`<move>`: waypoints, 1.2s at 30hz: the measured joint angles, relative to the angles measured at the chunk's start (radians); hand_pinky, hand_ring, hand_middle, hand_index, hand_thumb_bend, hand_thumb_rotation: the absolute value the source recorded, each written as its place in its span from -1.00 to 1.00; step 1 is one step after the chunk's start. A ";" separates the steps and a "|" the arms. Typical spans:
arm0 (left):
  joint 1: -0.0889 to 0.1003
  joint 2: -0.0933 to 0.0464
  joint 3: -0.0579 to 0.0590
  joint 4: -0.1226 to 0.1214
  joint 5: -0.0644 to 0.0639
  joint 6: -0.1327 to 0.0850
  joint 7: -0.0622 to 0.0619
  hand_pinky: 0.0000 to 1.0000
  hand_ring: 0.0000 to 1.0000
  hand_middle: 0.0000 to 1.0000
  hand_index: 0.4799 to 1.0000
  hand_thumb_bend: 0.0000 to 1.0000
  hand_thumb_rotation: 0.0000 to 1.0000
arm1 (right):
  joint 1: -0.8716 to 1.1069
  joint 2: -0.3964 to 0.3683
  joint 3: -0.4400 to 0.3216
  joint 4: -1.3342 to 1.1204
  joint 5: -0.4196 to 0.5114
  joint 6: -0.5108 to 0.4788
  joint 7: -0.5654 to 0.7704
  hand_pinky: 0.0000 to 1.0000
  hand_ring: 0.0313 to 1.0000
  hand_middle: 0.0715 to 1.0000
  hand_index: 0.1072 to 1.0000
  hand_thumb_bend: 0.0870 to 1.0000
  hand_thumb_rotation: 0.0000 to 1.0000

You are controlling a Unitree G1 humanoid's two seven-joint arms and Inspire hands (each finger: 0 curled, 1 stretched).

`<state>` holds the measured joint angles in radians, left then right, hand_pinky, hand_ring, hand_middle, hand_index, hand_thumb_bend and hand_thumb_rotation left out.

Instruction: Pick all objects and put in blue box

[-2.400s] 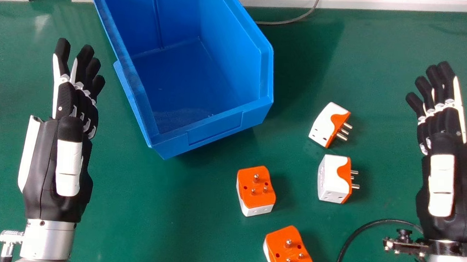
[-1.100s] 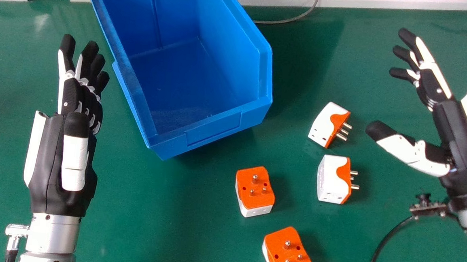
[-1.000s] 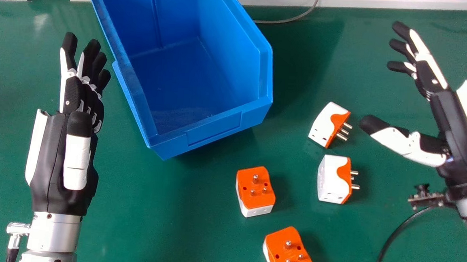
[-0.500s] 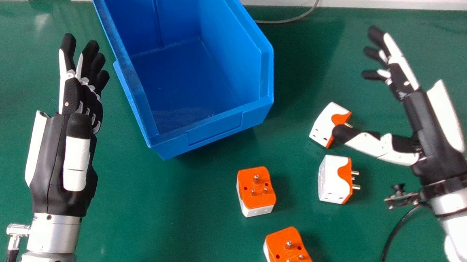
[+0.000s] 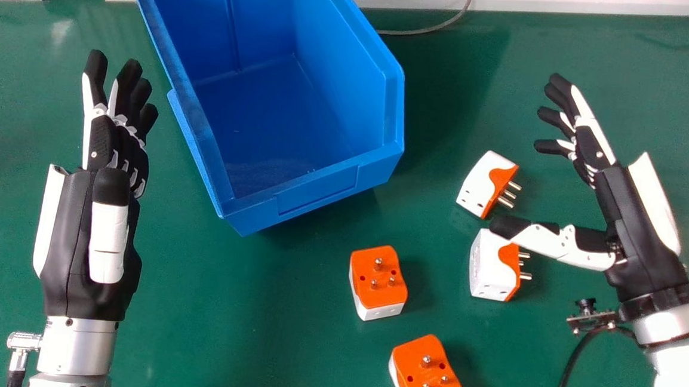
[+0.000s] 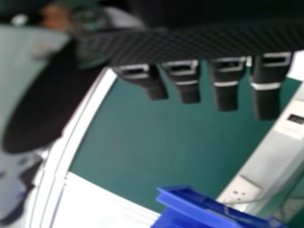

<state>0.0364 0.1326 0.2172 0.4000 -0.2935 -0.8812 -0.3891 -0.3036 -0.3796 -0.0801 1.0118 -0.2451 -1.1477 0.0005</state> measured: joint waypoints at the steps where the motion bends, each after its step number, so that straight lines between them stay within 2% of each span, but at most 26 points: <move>1: 0.001 0.001 0.000 -0.001 0.000 0.001 0.000 1.00 1.00 1.00 0.94 0.72 0.94 | 0.007 -0.001 0.000 0.000 -0.001 0.000 -0.004 0.54 0.79 0.88 0.90 0.45 0.04; 11: 0.009 0.001 -0.001 -0.023 -0.001 0.009 -0.002 1.00 1.00 1.00 0.95 0.73 0.94 | 0.056 -0.013 0.007 -0.003 0.006 -0.008 0.007 0.51 0.79 0.88 0.89 0.60 0.01; 14: 0.017 0.002 -0.001 -0.030 -0.001 0.018 -0.002 1.00 1.00 1.00 0.95 0.73 0.94 | 0.079 -0.018 0.010 -0.017 0.004 -0.019 0.007 0.50 0.78 0.88 0.90 0.72 0.06; 18: 0.019 0.002 -0.001 -0.031 -0.003 0.021 -0.005 1.00 1.00 1.00 0.95 0.73 0.94 | 0.103 -0.038 0.017 -0.040 0.005 -0.020 0.028 0.49 0.78 0.88 0.90 0.80 0.08; 25: 0.019 0.002 -0.001 -0.031 -0.019 0.021 -0.015 1.00 1.00 1.00 0.95 0.73 0.94 | 0.148 -0.083 0.021 -0.127 0.001 0.036 0.068 0.48 0.80 0.88 0.92 0.95 0.02; 36: 0.021 0.002 -0.001 -0.035 -0.019 0.021 -0.014 1.00 1.00 1.00 0.96 0.73 0.94 | 0.184 -0.116 0.035 -0.201 0.000 0.093 0.100 0.45 0.81 0.90 0.93 1.00 -0.03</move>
<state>0.0575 0.1344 0.2161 0.3648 -0.3126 -0.8603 -0.4035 -0.1198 -0.4955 -0.0451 0.8108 -0.2456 -1.0546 0.1004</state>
